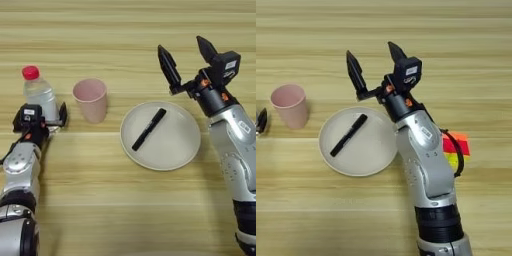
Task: Move the objects on the table
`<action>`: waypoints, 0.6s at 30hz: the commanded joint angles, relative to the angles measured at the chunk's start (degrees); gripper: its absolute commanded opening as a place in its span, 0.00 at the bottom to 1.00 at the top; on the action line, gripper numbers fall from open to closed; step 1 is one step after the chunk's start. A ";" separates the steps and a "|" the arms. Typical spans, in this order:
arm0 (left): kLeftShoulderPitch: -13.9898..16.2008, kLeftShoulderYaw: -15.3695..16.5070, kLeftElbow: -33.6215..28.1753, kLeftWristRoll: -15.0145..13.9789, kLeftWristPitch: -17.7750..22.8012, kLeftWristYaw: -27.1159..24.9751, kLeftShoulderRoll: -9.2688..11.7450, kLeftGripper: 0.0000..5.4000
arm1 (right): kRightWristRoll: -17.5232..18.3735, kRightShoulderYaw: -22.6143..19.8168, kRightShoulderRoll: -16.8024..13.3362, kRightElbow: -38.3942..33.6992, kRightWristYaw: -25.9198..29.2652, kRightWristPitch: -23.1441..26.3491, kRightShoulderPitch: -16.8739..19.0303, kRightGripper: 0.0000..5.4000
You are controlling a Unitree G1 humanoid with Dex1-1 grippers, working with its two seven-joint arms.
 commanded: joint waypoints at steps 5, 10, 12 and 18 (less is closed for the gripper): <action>2.77 -0.93 -7.89 0.19 0.46 0.87 -0.57 0.99 | 0.54 -0.48 -0.29 0.09 0.60 -0.09 -1.16 1.00; 5.20 -1.40 -14.68 0.21 2.34 1.33 -1.07 0.99 | 0.51 -0.43 -0.20 -0.01 0.69 -0.02 -0.90 1.00; 6.16 -1.63 -17.46 0.13 3.31 1.44 -1.25 0.99 | 0.54 -0.40 -0.19 0.05 0.75 -0.02 -0.83 1.00; 7.30 -1.71 -20.00 0.18 5.19 1.85 -1.11 0.99 | 0.41 -0.23 -0.06 0.09 0.67 -0.04 -0.75 1.00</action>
